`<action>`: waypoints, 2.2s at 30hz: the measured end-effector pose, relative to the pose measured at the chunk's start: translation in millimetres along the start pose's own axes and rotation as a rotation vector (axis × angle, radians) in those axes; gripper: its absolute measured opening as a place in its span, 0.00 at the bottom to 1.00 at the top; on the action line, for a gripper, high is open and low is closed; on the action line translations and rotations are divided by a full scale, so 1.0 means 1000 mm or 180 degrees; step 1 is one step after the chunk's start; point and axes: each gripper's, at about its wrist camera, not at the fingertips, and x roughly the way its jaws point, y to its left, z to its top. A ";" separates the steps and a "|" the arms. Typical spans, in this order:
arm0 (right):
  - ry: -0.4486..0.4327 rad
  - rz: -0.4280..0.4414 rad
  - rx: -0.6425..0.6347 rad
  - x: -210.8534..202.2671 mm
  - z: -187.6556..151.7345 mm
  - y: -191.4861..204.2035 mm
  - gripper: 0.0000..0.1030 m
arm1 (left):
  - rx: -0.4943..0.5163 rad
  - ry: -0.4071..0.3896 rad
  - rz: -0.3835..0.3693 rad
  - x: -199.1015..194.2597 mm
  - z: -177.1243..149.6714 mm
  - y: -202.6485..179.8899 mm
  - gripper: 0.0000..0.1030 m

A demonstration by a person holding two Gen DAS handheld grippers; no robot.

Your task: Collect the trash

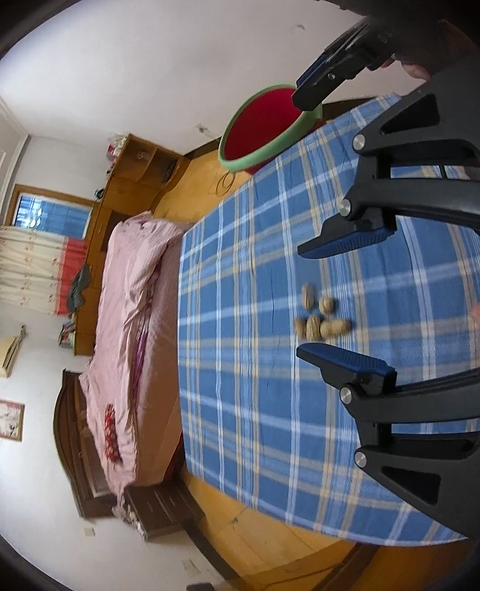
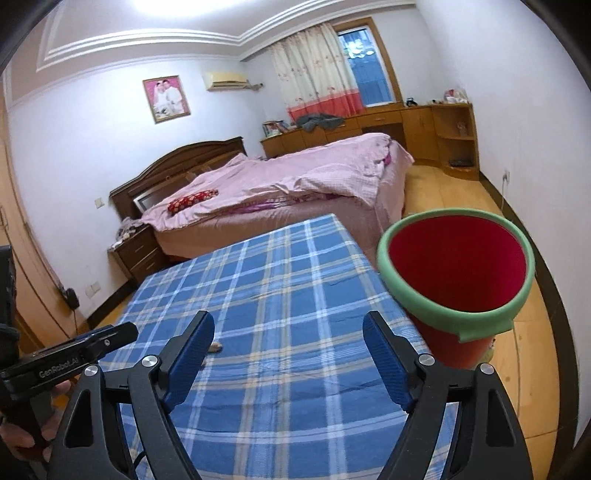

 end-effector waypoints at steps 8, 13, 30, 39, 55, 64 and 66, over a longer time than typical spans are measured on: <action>-0.0089 -0.0007 -0.0208 -0.002 -0.010 0.027 0.81 | -0.0076 -0.0120 0.0260 -0.008 -0.009 0.018 0.46; -0.0138 -0.0027 -0.0312 -0.002 -0.018 0.037 0.81 | -0.0105 -0.0209 0.0333 -0.011 -0.012 0.022 0.46; -0.0120 -0.0055 -0.0350 0.003 -0.027 0.035 0.81 | -0.0062 -0.0385 0.0436 -0.012 -0.015 0.018 0.46; -0.0154 -0.0071 -0.0349 0.002 -0.029 0.034 0.81 | -0.0057 -0.0410 0.0473 -0.014 -0.015 0.016 0.46; -0.0154 -0.0060 -0.0321 0.002 -0.030 0.033 0.81 | -0.0033 -0.0423 0.0495 -0.016 -0.015 0.016 0.46; -0.0144 -0.0083 -0.0278 0.003 -0.029 0.034 0.81 | -0.0047 -0.0417 0.0508 -0.016 -0.015 0.017 0.46; -0.0155 -0.0076 -0.0264 0.002 -0.030 0.033 0.81 | -0.0050 -0.0437 0.0523 -0.017 -0.015 0.016 0.46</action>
